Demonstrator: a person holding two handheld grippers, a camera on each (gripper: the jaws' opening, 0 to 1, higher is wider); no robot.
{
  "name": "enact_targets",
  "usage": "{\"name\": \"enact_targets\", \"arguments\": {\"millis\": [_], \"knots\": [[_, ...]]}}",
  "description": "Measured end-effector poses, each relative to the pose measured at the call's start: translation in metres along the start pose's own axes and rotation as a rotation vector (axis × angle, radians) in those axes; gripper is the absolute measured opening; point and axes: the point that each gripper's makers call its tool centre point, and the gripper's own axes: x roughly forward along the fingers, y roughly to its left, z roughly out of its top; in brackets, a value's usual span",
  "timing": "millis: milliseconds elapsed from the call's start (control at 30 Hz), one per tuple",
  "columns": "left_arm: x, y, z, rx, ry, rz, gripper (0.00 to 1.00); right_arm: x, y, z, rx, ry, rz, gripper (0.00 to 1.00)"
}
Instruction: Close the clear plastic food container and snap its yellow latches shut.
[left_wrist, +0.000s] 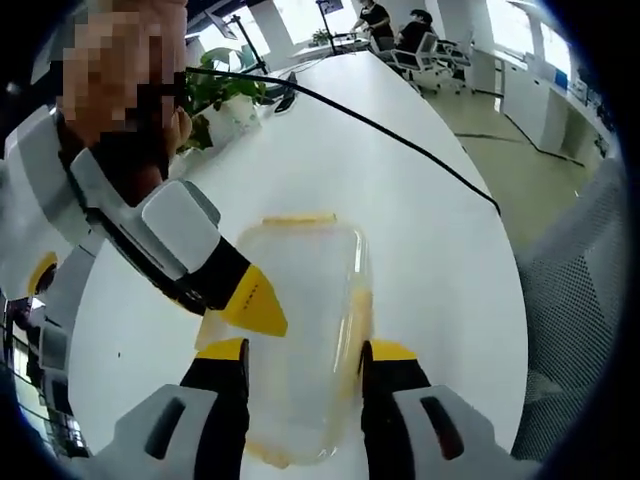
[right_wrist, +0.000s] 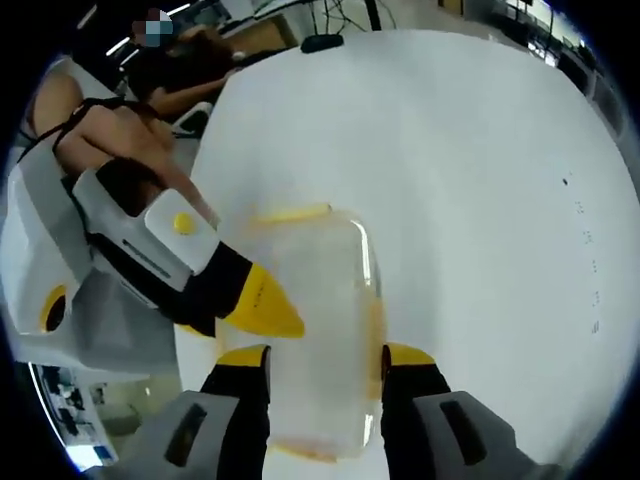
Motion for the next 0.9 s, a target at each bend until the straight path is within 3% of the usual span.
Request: {"name": "enact_targets", "arguments": {"millis": [400, 600, 900], "knots": [[0.0026, -0.0030, 0.0036, -0.001, 0.001, 0.006, 0.41, 0.0026, 0.0048, 0.0005, -0.013, 0.011, 0.022, 0.40], [0.0017, -0.0055, 0.0046, 0.029, -0.009, 0.017, 0.43, -0.0012, 0.0044, -0.0006, -0.007, -0.052, 0.017, 0.43], [0.0009, -0.0039, 0.0053, 0.048, -0.013, 0.024, 0.46, -0.0018, 0.0044, 0.0030, 0.017, -0.062, -0.012, 0.45]]}}
